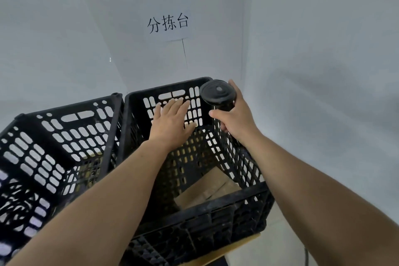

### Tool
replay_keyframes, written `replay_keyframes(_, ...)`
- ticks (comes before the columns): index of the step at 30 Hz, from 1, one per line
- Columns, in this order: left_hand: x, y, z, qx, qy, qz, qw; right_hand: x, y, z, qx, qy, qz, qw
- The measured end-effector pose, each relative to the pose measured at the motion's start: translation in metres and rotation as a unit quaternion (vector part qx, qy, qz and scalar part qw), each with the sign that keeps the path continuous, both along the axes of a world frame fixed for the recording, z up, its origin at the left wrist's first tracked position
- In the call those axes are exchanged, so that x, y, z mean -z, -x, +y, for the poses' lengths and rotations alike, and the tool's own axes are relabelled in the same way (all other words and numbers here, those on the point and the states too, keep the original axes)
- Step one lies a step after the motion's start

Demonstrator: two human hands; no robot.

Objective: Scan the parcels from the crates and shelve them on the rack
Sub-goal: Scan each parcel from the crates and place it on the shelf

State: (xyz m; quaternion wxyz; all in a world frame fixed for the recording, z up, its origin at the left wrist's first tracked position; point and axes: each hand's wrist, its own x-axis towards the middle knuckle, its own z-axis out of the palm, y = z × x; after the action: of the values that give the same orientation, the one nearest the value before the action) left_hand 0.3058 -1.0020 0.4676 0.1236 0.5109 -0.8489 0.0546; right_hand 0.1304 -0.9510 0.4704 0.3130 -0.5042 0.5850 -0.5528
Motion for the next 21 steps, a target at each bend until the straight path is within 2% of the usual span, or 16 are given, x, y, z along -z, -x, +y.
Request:
replay_keyframes(13,0.106,0.005,-0.038,0.058,-0.154,-0.18,0.97,0.02,0.009,-0.032,0.008,-0.021,-0.003,1.0)
replay_keyframes(15,0.119,0.005,-0.032,0.07,-0.209,-0.212,0.952,0.024,0.011,-0.034,0.009,-0.029,-0.008,1.0)
replay_keyframes(19,0.139,0.007,-0.023,0.069,-0.347,-0.276,0.894,0.025,0.012,-0.036,0.01,-0.03,-0.014,0.999)
replay_keyframes(21,0.143,0.008,-0.022,0.058,-0.413,-0.266,0.869,0.025,0.011,-0.036,0.01,-0.029,-0.014,0.999)
